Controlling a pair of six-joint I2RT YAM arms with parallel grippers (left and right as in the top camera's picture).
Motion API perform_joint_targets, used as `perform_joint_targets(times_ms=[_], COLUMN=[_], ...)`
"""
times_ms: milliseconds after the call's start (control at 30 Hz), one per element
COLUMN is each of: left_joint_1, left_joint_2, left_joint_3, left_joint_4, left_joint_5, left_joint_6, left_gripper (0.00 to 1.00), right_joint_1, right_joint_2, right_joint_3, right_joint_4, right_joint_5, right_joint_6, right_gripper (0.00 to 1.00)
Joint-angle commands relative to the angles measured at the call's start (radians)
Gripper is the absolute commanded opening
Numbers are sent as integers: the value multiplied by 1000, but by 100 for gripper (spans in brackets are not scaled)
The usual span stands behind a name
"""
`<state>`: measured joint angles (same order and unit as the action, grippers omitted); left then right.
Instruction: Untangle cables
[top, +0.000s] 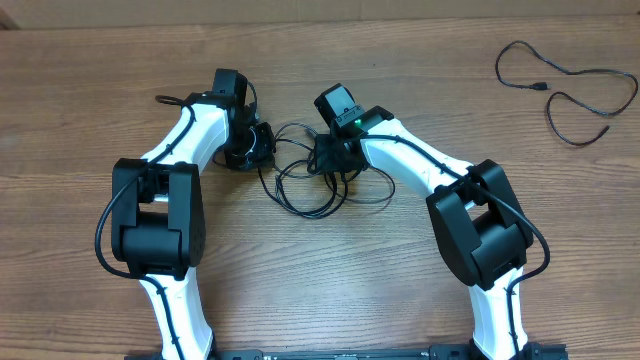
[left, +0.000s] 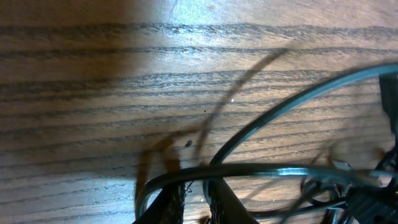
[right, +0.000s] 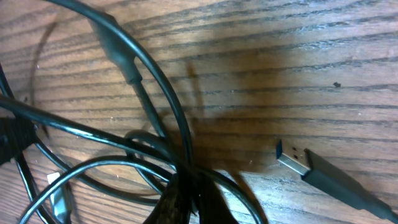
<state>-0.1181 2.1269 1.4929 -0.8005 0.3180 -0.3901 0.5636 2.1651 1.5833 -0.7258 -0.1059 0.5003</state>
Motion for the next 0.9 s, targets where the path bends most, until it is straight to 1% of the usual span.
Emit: perform_joint_targets(times_ms=[0, 67, 133, 233, 300, 333, 400, 500, 567, 633, 667, 700, 800, 867], left_joint_1=[-8, -8, -8, -8, -6, -5, -3, 5, 17, 22, 22, 22, 29, 65], left_joint_2=[-18, -18, -18, -18, -18, -18, -18, -18, -18, -18, -18, -18, -18, -18], left_joint_3=[-3, -3, -3, -3, -3, -3, -3, -3, -3, -3, -3, -3, -3, -3], left_joint_4=[0, 0, 0, -5, -8, -10, -16, -32, -38, -34, -32, -29, -34, -51], left_joint_5=[-11, -14, -18, -68, -86, -99, -131, -180, -195, -175, -140, -130, -149, -143], left_joint_6=[12, 12, 12, 8, 8, 8, -15, -53, -68, -67, -52, -31, -29, -36], left_gripper=[16, 16, 15, 13, 9, 5, 4, 4, 4, 4, 4, 4, 4, 4], right_joint_1=[-2, -11, -34, -71, -109, -130, -167, -223, -271, -319, -328, -331, -333, -333], right_joint_2=[3, -3, -20, -40, -49, -53, -56, -63, -80, -96, -96, -96, -96, -96], right_joint_3=[2, 26, 61, 91, 101, 101, 101, 101, 101, 101, 101, 101, 101, 101], right_joint_4=[-16, -47, -102, -175, -218, -239, -272, -310, -336, -342, -341, -343, -341, -343], right_joint_5=[19, 18, 5, -5, -15, -25, -48, -137, -208, -388, -474, -510, -506, -506], right_joint_6=[1, -7, -58, -98, -140, -161, -177, -275, -312, -360, -397, -422, -424, -452], right_gripper=[4, 4, 4, 4, 4, 4, 4, 4, 4, 4, 4, 4, 4, 4])
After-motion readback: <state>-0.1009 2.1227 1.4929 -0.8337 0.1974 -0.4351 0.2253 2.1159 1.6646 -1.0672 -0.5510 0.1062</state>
